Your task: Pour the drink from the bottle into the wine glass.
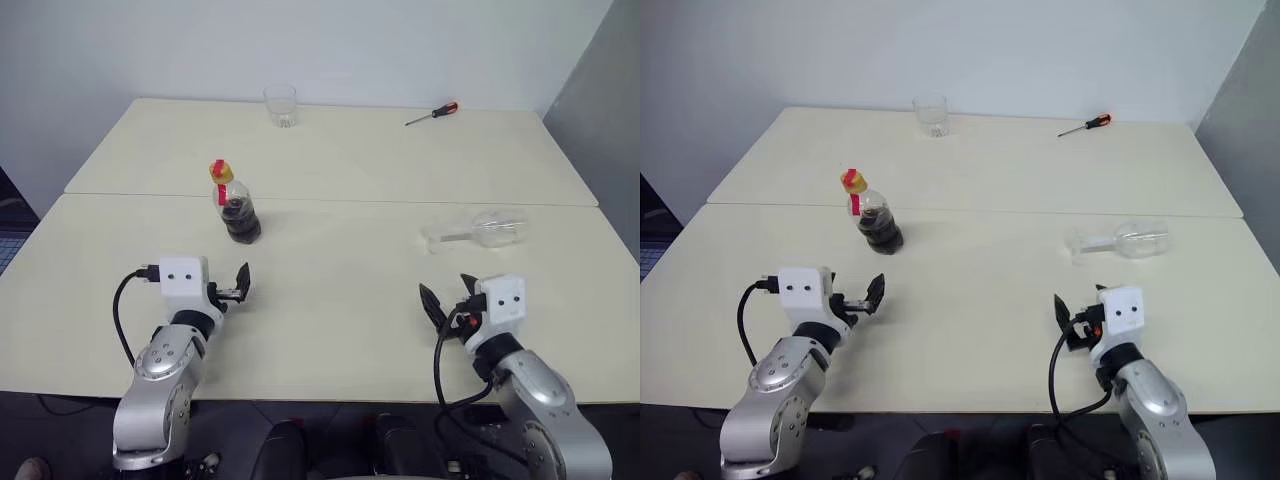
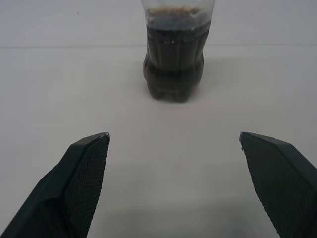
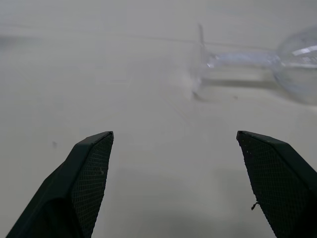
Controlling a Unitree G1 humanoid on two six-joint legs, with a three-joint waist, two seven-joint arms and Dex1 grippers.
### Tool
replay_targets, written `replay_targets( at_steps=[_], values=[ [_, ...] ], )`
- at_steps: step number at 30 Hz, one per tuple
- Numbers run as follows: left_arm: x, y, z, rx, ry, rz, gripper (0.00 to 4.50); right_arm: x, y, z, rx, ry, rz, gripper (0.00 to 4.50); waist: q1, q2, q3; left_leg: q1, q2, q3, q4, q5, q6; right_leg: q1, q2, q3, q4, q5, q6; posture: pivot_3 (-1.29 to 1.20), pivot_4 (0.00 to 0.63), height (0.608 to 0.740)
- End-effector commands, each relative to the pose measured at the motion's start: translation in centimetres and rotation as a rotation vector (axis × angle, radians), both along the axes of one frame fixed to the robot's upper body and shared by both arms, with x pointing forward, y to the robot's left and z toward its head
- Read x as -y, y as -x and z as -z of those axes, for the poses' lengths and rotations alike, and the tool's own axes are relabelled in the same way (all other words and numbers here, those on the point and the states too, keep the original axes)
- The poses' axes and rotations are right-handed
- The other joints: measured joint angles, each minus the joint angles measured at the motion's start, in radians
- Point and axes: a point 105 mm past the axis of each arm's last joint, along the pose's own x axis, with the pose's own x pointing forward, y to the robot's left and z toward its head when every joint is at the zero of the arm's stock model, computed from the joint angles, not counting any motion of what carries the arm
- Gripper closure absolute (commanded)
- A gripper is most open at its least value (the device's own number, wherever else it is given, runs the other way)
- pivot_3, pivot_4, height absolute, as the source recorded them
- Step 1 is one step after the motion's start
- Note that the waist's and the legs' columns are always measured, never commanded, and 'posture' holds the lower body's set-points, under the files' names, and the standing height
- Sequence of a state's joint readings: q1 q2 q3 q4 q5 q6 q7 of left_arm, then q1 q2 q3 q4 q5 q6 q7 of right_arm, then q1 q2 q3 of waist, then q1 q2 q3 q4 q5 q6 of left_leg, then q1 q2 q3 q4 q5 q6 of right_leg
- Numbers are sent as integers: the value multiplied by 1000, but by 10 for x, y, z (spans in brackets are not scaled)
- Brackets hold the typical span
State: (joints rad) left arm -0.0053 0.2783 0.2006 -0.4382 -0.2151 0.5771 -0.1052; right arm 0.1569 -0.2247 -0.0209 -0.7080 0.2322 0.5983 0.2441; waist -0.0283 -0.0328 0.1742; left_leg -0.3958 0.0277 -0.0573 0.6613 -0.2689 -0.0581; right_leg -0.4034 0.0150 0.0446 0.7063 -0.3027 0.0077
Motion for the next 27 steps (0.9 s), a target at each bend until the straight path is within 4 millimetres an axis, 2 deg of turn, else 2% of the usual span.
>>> replay_targets(
  at_steps=[1,6,10,19,27],
  values=[
    [-5,-17,-12,67,-41,7,32,-21,7,-35,99,-46,-224,232,0,0,0,0,0,0,0,0,0,0,0,0,0,1,-1,0,150,740],
    [3,-38,-10,96,-33,36,32,-48,10,-68,169,-106,-456,232,0,0,0,0,-1,0,0,0,0,0,0,-1,-1,3,-4,0,150,740],
    [10,-49,-18,150,-47,56,32,-63,10,-82,191,-126,-549,232,0,0,0,-1,0,-1,0,0,0,0,0,-2,-1,3,-4,0,150,740],
    [5,-67,-28,207,-29,4,32,-76,11,-88,201,-126,-629,232,1,0,0,-2,0,-2,1,0,0,0,-1,-2,-1,3,-4,0,150,740],
    [4,-84,-37,243,-14,13,32,-78,7,-88,207,-110,-621,232,1,0,0,-2,0,-3,1,0,0,0,-1,-3,-1,3,-4,0,150,740]
  ],
)
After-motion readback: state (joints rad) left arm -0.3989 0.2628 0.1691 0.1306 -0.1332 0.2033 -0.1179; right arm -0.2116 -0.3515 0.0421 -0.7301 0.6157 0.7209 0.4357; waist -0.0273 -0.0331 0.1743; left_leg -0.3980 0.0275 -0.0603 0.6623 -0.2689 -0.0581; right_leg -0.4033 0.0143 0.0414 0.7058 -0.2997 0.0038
